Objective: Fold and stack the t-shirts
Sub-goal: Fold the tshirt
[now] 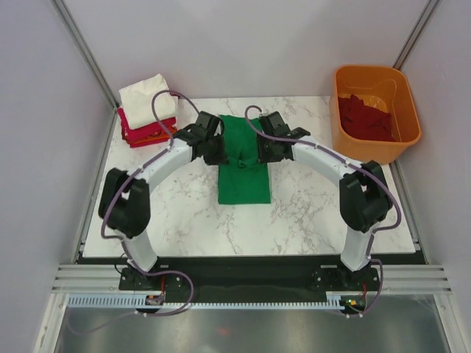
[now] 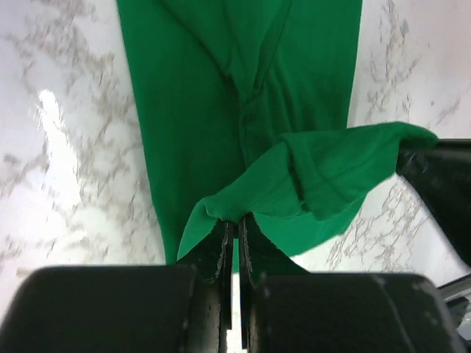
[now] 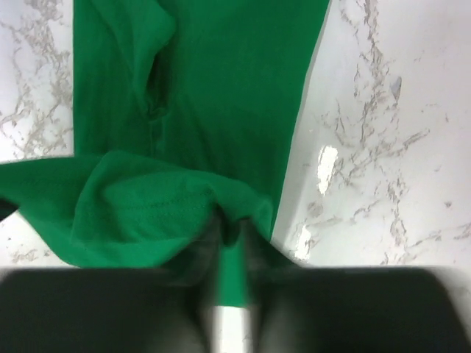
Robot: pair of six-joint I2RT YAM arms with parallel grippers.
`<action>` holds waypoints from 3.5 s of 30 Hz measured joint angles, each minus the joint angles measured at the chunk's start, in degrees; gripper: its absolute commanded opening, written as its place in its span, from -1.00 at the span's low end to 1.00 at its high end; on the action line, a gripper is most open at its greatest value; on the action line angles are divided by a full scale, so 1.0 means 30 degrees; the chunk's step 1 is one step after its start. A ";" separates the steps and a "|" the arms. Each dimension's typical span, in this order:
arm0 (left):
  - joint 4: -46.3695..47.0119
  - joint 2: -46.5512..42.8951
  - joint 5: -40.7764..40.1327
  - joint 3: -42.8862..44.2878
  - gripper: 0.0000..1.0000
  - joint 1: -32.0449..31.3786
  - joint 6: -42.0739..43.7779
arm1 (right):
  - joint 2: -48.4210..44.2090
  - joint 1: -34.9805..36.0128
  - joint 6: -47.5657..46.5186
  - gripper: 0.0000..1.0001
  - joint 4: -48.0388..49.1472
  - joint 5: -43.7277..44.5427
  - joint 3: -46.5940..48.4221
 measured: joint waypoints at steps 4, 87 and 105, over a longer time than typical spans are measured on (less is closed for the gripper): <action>0.0197 0.3832 0.1078 0.3053 0.24 0.1093 0.0867 | 0.2674 -0.0663 -0.0138 0.96 -0.0211 -0.0044 0.2907; -0.0233 -0.9428 0.2936 -0.5187 -0.95 -0.2652 -0.2244 | -1.0586 -0.1246 0.2426 -1.00 0.1399 -0.7140 -0.7388; -0.1144 -0.0736 0.2528 0.1370 -0.95 0.1107 0.0714 | -0.1552 -0.2506 0.0583 -1.00 0.1129 -0.5705 -0.0809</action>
